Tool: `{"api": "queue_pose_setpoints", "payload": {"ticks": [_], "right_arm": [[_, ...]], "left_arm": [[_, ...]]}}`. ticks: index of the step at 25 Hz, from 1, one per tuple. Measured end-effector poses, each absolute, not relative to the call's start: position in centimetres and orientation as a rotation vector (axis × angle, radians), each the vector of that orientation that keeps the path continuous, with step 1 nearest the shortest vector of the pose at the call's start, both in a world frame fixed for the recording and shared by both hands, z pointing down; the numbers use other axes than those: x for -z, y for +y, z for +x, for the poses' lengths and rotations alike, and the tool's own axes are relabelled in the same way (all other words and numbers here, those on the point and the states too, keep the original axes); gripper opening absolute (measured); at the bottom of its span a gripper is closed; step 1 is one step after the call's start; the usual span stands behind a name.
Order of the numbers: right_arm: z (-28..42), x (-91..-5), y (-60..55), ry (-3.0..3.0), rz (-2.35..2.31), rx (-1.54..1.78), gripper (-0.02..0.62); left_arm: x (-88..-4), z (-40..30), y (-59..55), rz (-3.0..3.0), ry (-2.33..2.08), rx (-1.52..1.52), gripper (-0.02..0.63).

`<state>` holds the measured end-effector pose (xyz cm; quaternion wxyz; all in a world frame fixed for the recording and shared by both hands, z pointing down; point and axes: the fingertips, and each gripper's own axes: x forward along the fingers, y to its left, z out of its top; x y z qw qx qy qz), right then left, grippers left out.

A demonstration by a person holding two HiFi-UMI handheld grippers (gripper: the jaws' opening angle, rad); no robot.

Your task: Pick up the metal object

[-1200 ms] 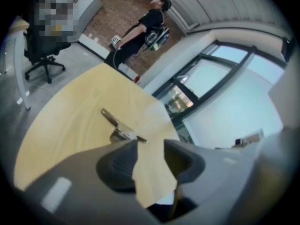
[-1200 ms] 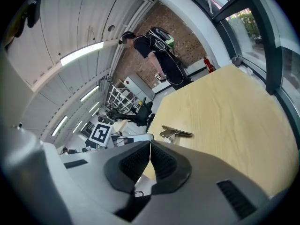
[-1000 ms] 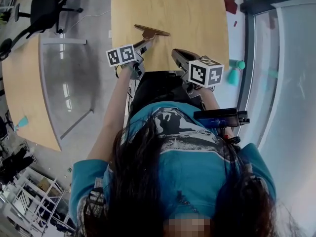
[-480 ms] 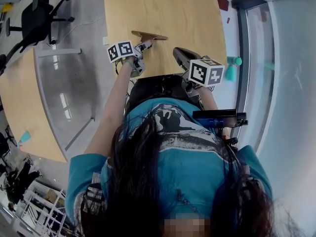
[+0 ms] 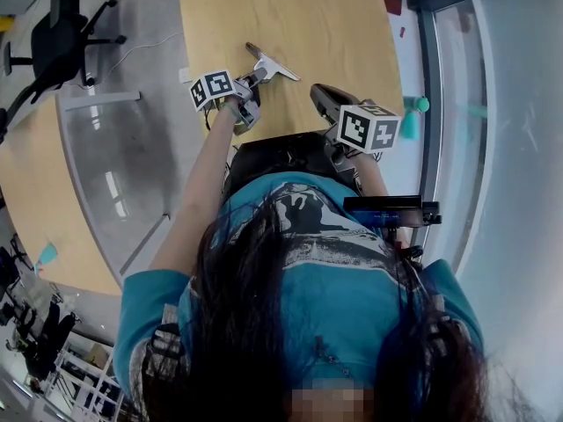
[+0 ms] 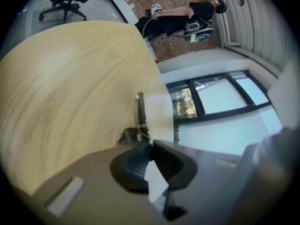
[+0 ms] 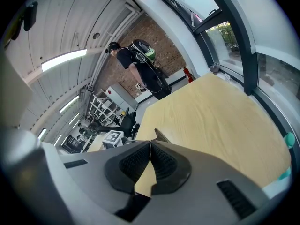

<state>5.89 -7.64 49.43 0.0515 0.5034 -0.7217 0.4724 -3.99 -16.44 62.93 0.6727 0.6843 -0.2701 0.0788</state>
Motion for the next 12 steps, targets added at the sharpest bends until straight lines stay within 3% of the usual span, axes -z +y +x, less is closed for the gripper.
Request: {"api": "queue_pose_setpoints", "payload": {"ticks": [12], "right_arm": [[5.1,-49.3,-6.8,-2.239,1.45,-1.412,0.014]], "left_arm": [[-60.4,-5.1,-13.0,1.628,-0.621,-0.116,0.006]]}}
